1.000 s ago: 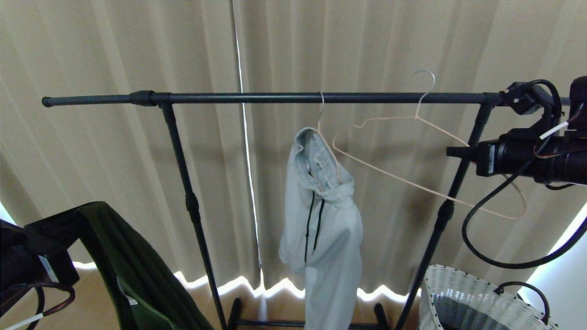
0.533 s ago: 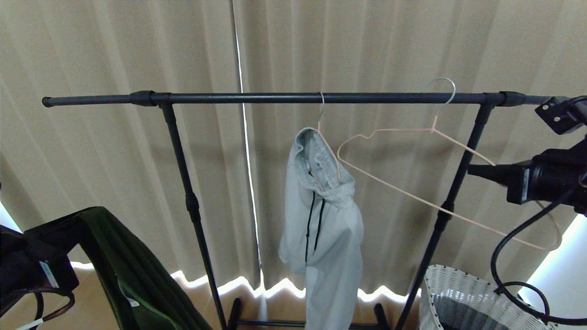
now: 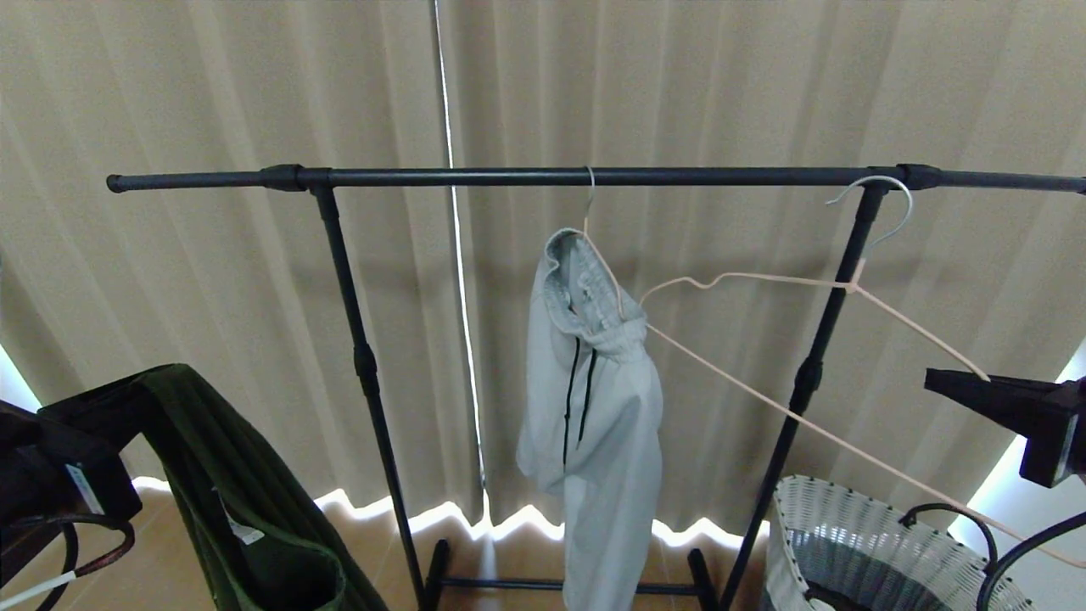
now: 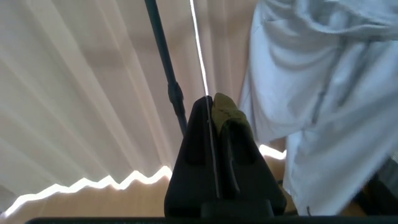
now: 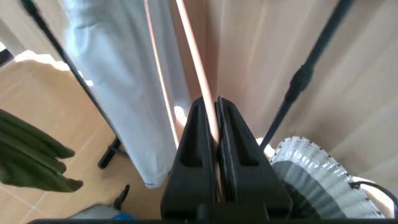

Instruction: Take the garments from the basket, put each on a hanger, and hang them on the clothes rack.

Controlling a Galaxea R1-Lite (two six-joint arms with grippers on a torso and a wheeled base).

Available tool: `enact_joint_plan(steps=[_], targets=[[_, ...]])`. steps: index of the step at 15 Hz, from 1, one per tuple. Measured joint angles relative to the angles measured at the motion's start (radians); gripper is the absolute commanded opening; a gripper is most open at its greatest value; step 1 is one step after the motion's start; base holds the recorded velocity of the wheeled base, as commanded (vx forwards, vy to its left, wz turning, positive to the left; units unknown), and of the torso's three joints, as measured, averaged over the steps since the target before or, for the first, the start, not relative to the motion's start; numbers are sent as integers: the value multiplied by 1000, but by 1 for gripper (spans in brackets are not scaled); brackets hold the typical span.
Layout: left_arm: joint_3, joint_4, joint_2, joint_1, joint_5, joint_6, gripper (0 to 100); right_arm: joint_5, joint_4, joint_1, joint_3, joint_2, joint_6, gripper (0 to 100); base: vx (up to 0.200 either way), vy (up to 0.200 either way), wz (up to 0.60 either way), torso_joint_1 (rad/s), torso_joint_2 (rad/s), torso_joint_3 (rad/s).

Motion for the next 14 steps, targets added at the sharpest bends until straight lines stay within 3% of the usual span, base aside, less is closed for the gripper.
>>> enact_joint_plan(steps=[6,14], targets=[[6,1,3,9,0,1,0,-2,-50,-5,97,-45,1,0,-200,0,0,3,2,6],[19,2,1,54,2,35,0,3,-55,-10,195,-126,57,0,0,0,0,0,0,0]])
